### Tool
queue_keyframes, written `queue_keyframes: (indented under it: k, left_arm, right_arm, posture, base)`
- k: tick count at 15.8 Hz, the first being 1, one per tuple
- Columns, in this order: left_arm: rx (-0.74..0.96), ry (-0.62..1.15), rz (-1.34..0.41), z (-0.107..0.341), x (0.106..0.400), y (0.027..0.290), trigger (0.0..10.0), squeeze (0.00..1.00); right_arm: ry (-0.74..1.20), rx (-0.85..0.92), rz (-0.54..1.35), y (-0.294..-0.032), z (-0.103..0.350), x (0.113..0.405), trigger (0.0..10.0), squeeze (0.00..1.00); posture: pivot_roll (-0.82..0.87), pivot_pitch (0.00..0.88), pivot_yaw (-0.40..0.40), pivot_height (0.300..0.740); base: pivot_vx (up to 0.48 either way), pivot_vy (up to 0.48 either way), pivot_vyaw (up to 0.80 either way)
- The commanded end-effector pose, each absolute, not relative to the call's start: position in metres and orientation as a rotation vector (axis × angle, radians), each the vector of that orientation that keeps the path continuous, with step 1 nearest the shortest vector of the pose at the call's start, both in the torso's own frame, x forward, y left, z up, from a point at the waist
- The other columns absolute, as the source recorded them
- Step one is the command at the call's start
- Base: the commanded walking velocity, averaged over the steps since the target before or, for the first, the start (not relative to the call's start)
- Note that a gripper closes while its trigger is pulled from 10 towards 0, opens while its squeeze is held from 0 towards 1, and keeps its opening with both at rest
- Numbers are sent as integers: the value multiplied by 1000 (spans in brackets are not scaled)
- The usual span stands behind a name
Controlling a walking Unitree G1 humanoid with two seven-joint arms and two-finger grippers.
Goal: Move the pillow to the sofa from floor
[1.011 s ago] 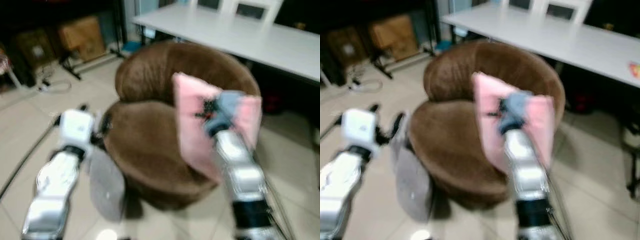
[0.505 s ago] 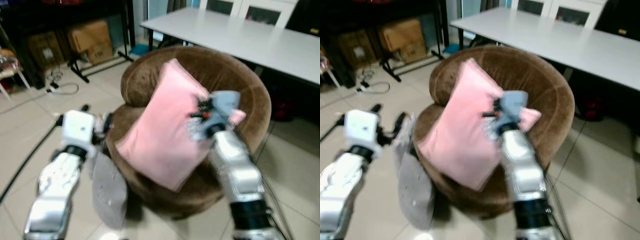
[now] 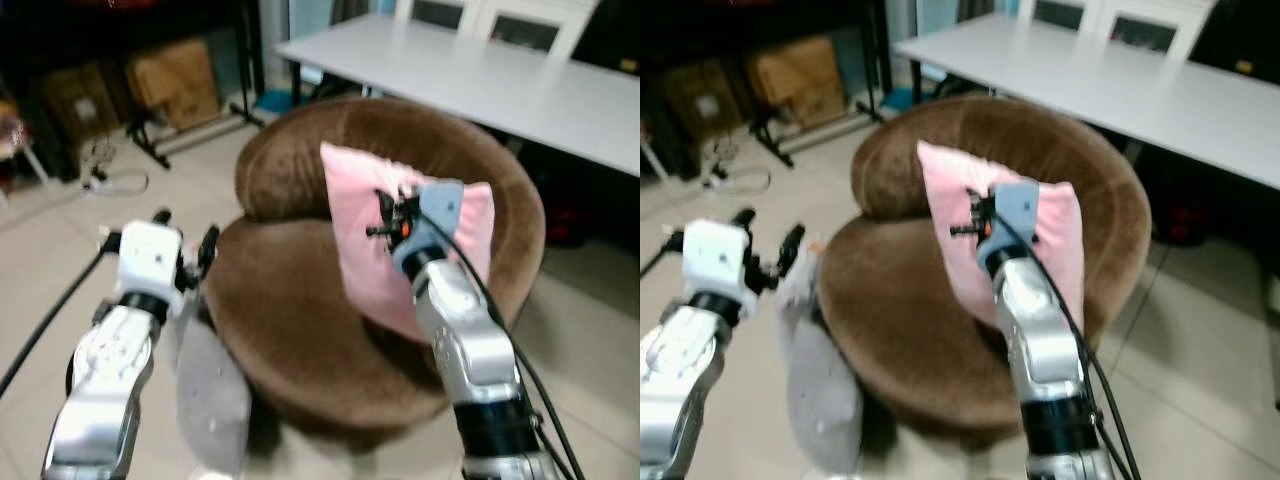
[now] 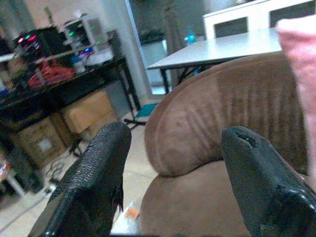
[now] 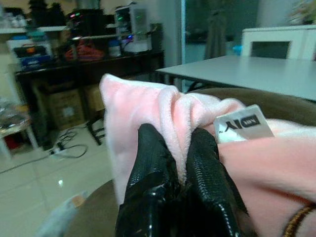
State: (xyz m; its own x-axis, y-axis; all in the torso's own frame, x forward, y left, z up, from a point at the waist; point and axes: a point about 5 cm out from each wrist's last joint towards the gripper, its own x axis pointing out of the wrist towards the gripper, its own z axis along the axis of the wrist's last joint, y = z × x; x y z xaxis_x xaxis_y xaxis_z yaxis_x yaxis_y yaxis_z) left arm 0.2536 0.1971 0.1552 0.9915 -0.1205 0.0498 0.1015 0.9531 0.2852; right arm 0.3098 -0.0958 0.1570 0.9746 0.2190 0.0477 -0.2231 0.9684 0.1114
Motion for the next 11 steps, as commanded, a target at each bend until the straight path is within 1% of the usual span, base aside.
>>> queue_keyframes:
  k: [1,11]
  left_arm:
    - [287,-68,-139,154,253,192,10000,0]
    - [298,-63,-154,152,253,189,10000,0]
  right_arm:
    - [-98,118,211,-102,170,313,10000,0]
    - [-91,112,198,-104,169,314,10000,0]
  posture:
    - [-100,0,-14,740]
    - [-104,0,-10,740]
  base:
    - [296,0,0]
    - [293,0,0]
